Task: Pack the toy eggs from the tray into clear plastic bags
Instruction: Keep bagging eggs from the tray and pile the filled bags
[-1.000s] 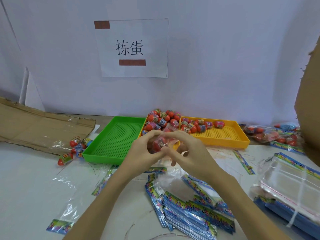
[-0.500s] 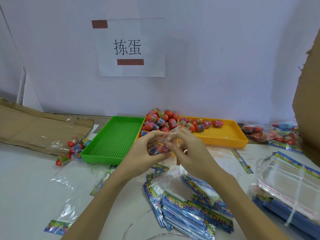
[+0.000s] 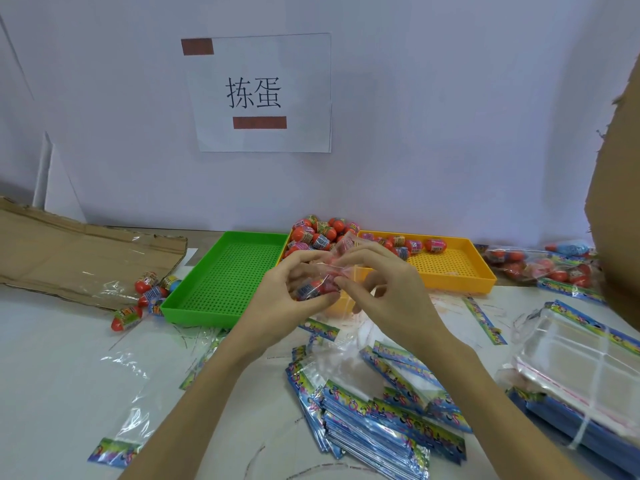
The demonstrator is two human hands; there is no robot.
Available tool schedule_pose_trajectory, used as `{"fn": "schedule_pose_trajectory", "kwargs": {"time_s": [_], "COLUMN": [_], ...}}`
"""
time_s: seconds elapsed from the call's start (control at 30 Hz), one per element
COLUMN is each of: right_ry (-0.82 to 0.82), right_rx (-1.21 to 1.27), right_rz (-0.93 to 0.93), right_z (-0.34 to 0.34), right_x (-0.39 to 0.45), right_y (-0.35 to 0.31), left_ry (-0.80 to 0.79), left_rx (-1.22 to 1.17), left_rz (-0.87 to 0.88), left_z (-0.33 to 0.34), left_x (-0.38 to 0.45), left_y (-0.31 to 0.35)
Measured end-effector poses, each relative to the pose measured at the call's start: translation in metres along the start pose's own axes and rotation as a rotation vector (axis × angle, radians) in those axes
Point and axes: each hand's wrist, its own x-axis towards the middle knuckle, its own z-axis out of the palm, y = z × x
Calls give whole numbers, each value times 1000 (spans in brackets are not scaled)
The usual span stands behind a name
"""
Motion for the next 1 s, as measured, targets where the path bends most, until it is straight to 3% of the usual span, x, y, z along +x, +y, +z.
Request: {"fn": "schedule_pose_trajectory", "kwargs": {"time_s": [0.33, 0.63, 0.9, 1.0], "right_ry": [-114, -78, 89, 169], "right_rx": [80, -23, -27, 109], "right_rz": [62, 46, 67, 119], "right_z": [8, -1, -12, -7], "right_x": [-8, -5, 1, 0], "right_y": [2, -2, 2, -1], "left_ry": [-22, -152, -25, 15], "left_rx": [0, -36, -89, -81], "left_rz": [-21, -91, -104, -106], "left_z": [-1, -11, -20, -23], "left_x": [0, -1, 3, 3], "left_y": [-2, 4, 4, 2]}}
